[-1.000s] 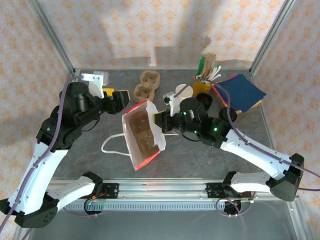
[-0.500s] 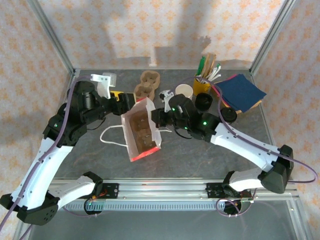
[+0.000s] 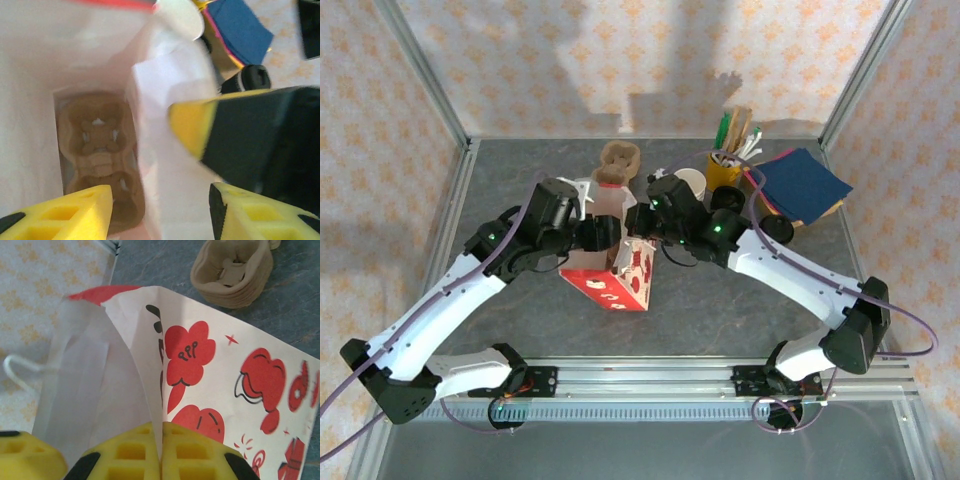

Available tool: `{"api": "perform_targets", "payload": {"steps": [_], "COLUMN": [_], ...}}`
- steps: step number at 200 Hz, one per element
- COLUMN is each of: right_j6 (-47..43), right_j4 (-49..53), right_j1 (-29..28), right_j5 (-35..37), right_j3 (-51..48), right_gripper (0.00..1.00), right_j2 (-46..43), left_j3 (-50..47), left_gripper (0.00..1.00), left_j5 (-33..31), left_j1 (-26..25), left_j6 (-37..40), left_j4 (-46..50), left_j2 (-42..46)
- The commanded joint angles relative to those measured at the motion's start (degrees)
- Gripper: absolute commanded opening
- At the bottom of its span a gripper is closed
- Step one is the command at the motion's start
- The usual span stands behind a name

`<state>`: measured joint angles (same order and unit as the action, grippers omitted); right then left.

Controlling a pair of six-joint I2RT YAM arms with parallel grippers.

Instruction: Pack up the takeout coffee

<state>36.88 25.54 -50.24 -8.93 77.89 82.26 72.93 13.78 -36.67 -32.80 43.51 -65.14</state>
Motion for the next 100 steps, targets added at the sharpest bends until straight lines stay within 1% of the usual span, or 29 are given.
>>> {"api": "perform_targets", "payload": {"steps": [1,17,41,57,84,100], "right_j6": [2.4,2.5,2.5,2.7,2.9,2.9], "right_j4": [-0.5,-1.3,-1.5,-1.8,-2.7,-2.7], "right_j1": [0.7,0.9,1.2,1.3,1.3,1.4], "right_j5": [0.5,-0.1,-0.4,-0.8,-1.2,-1.0], "right_j3": [-1.2,-1.8,-2.4,-2.8,-3.6,-4.0], "right_gripper": [0.05,0.05,0.05,0.05,0.05,0.05], "right_j2": [-1.3,-1.7,-2.0,-2.1,-2.5,-2.9], "left_j3": [-1.3,-1.4,2.6,5.3,7.6,8.0], "left_gripper": [0.48,0.39,0.30,0.27,0.22,0.21], "left_j5": [-3.0,-2.5,-2.8,-1.6,1.1,3.2], "left_j1": [-0.1,-0.1,-0.1,-0.1,-0.1,-0.1], "left_j6": [-4.0,-4.6,-3.3,-2.6,-1.4,-1.1], "left_j4": [0.9,1.3,6.5,9.2,11.0,11.8], "left_j2": [-0.2,-2.2,-8.0,-11.8,-16.4,-18.5]}}
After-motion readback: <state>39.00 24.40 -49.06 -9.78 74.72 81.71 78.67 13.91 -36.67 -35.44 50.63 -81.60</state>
